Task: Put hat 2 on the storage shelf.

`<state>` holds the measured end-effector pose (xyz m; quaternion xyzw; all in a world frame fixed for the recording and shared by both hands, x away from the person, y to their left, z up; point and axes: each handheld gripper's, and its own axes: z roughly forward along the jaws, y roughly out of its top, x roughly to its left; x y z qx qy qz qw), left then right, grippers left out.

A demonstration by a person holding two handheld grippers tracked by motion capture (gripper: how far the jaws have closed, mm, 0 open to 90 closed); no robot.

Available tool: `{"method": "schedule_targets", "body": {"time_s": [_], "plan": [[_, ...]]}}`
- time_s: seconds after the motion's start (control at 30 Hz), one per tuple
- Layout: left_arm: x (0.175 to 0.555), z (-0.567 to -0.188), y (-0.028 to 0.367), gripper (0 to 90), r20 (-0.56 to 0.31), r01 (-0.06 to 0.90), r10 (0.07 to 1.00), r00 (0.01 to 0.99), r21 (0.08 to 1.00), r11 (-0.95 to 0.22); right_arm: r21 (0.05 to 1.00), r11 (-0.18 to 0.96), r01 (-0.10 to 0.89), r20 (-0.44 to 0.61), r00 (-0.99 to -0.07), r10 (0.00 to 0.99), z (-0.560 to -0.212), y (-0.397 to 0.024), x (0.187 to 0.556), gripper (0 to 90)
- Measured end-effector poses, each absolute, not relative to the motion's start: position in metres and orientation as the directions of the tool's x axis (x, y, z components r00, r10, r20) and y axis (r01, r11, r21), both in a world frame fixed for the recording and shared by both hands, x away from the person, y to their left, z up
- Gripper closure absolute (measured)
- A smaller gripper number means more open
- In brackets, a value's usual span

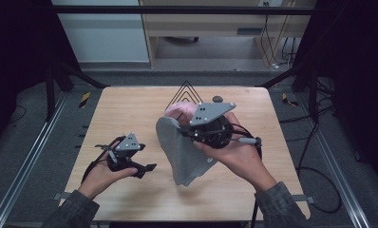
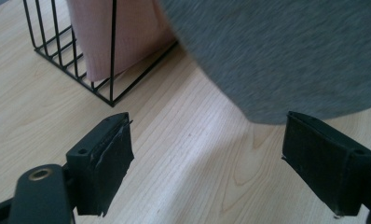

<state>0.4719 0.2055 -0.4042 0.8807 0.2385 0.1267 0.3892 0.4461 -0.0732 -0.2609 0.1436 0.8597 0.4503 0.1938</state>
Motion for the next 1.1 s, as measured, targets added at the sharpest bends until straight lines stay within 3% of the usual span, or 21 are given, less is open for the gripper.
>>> {"method": "schedule_targets", "body": {"time_s": [0.73,0.83,0.87,1.1], "plan": [[0.489,-0.394,0.2,18.5,0.004,0.299,0.488,0.873,0.786,-0.541,0.818,0.573,0.046,-0.206,-0.907,0.367,-0.262,-0.049,0.444,87.2],[0.492,-0.39,0.197,28.1,0.033,0.282,0.507,0.861,0.798,-0.532,0.818,0.573,0.051,-0.202,-0.907,0.37,-0.263,-0.049,0.444,87.2],[0.493,-0.39,0.197,36.4,0.034,0.281,0.51,0.86,0.802,-0.528,0.818,0.573,0.054,-0.2,-0.907,0.371,-0.264,-0.05,0.445,87.2],[0.5,-0.391,0.187,70.8,0.034,0.277,0.495,0.868,0.795,-0.54,0.818,0.57,0.08,-0.191,-0.897,0.399,-0.269,-0.063,0.449,87.2]]}}
